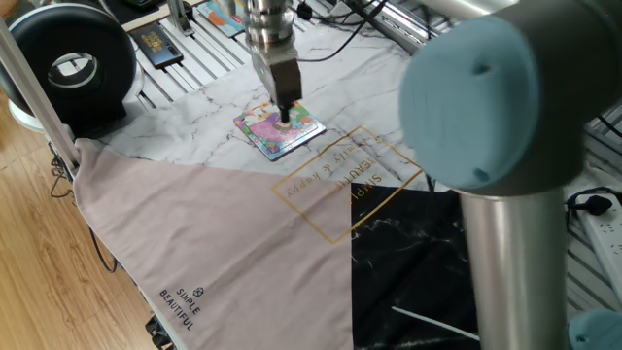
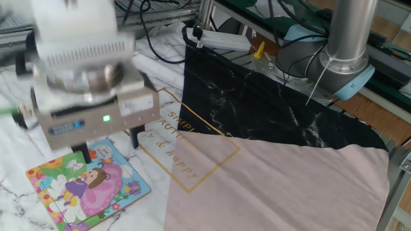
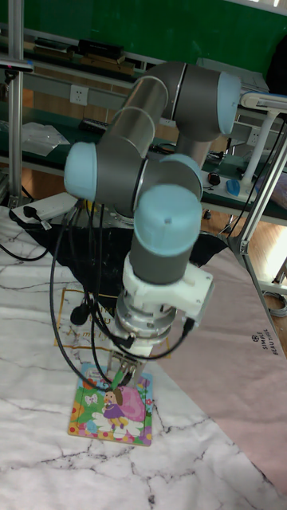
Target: Assemble one piece of a puzzle
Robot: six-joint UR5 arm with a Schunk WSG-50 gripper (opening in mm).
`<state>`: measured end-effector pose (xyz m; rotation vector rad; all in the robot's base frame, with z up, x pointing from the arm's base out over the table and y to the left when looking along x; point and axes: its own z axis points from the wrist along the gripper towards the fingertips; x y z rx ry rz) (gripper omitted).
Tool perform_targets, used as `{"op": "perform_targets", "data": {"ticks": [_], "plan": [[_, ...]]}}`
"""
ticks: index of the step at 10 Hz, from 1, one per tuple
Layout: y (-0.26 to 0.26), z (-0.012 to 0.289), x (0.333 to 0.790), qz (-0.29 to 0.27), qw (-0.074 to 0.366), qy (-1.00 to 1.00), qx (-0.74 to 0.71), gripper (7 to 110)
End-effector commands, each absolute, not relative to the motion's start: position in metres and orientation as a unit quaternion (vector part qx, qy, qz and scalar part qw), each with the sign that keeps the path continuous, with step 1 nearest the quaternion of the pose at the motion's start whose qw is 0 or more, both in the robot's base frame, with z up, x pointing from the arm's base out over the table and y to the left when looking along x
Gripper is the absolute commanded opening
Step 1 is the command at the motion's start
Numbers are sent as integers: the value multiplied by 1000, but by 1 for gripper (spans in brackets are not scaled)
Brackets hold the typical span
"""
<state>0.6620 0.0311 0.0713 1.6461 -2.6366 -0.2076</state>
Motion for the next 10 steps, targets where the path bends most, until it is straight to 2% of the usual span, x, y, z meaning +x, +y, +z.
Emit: {"op": "perform_targets", "data": {"ticks": [1,2,3,5,6,7,8,9,10], "plan": [[34,88,683,-57,-100,-928,355,66],[13,86,700,-10,-131,-939,319,7],[-3,82,709,29,-145,-944,296,7],[11,73,709,10,-158,-952,261,7],[27,77,718,-17,-182,-954,237,7],[31,76,724,-20,-191,-957,218,7],[23,72,728,-1,-190,-960,205,7],[31,68,731,-11,-193,-962,191,7],[44,68,745,-25,-217,-959,179,7]]}}
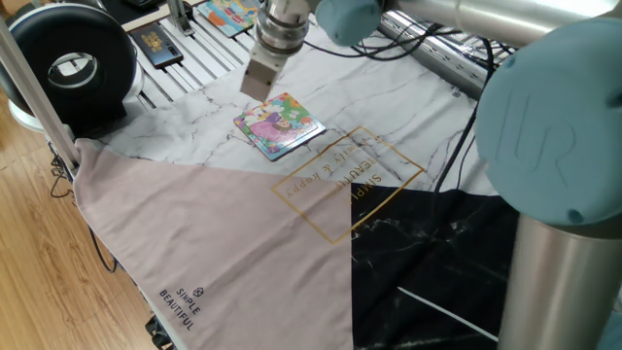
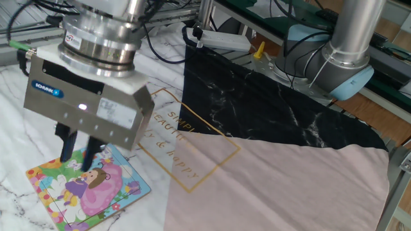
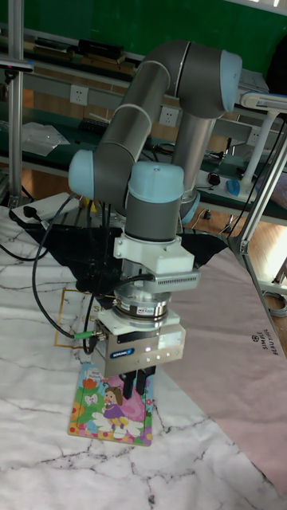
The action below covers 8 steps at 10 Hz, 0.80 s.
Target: Assemble one piece of a puzzle
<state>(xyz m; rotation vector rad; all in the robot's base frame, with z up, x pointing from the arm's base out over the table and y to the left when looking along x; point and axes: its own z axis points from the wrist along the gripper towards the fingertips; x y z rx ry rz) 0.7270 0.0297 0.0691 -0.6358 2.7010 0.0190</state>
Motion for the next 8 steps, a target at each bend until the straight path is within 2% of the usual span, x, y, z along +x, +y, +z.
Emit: {"op": "perform_targets", "data": {"ticks": [1,2,4,8], "plan": [[60,72,755,49,233,957,-167,7],[70,72,751,73,223,961,-147,7],[22,61,738,-27,167,970,-174,7],[45,61,731,10,137,981,-140,7]]}}
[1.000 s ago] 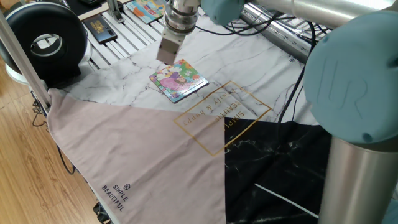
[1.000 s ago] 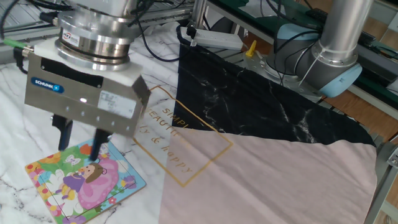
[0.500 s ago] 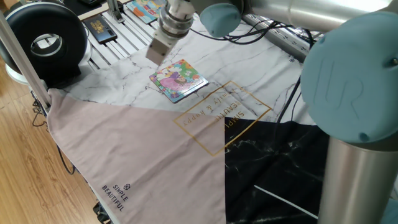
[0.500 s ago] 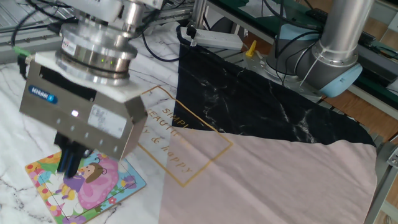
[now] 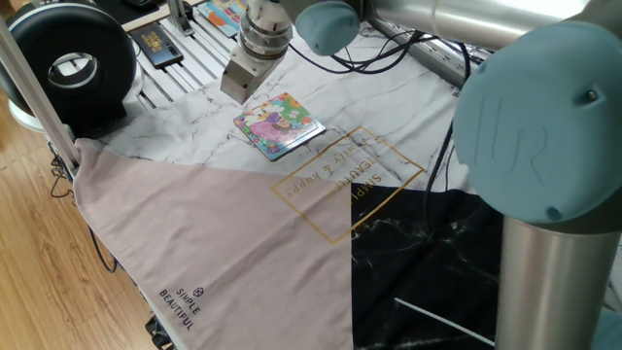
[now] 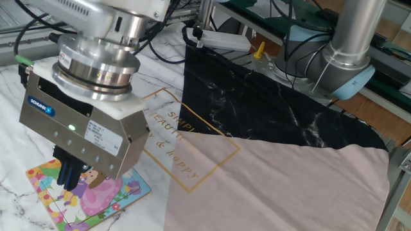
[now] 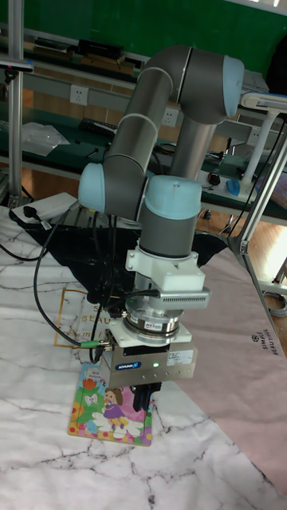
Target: Assemble one piece of a puzzle
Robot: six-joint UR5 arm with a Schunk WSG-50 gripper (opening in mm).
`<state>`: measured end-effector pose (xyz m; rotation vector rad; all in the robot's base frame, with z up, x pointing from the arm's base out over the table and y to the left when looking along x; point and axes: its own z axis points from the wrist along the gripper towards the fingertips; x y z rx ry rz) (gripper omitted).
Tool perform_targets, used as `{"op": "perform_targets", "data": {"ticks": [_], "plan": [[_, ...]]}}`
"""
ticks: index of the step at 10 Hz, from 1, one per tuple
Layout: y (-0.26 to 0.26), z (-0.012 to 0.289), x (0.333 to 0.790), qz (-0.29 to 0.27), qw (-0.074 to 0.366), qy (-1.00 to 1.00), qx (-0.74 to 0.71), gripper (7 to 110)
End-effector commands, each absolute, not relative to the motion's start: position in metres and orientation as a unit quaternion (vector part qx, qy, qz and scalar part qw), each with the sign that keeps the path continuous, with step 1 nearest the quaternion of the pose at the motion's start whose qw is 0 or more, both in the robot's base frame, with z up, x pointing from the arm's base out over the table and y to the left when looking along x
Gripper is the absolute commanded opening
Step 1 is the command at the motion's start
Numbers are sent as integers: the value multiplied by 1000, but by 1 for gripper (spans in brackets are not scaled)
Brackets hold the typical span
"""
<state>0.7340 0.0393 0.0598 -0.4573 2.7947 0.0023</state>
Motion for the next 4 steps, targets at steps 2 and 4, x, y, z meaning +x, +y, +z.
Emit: {"op": "perform_targets", "data": {"ticks": [2,4], "plan": [[45,60,730,8,134,981,-138,7],[47,60,730,12,134,982,-135,7]]}}
